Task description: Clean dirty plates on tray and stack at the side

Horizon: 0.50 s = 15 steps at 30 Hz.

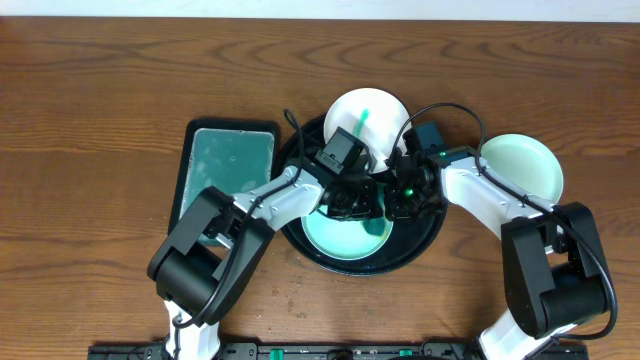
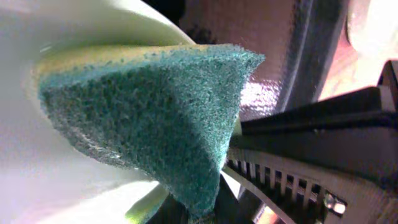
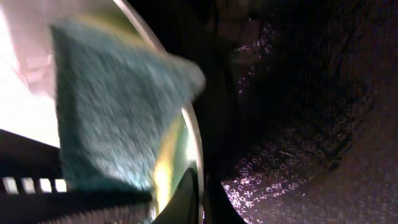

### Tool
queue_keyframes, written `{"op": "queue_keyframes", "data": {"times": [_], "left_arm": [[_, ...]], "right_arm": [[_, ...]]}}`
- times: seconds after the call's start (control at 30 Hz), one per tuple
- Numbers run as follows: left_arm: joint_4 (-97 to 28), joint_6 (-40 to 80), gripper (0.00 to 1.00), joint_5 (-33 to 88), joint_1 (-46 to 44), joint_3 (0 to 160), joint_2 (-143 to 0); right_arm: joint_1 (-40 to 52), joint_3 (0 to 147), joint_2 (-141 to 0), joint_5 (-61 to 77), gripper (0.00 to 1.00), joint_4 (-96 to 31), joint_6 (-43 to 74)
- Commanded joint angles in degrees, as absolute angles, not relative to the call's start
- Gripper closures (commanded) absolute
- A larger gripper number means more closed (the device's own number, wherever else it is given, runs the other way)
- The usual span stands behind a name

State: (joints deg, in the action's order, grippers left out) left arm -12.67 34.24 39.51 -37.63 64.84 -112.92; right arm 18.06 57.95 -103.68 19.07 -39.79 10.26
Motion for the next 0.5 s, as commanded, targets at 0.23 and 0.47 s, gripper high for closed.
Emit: {"op": "queue_keyframes", "data": {"times": [0.23, 0.47], "left_arm": [[-19.0, 37.9, 0.93, 26.4, -37.6, 64.4, -114.4], [-27.5, 38.2, 0.93, 9.1, -31.9, 65.7, -113.7]], "right_arm": [[18.2, 57.3, -104.8, 16.3, 0.99, -39.9, 9.6], [18.2, 57.3, -104.8, 16.3, 0.99, -39.9, 9.6]]}}
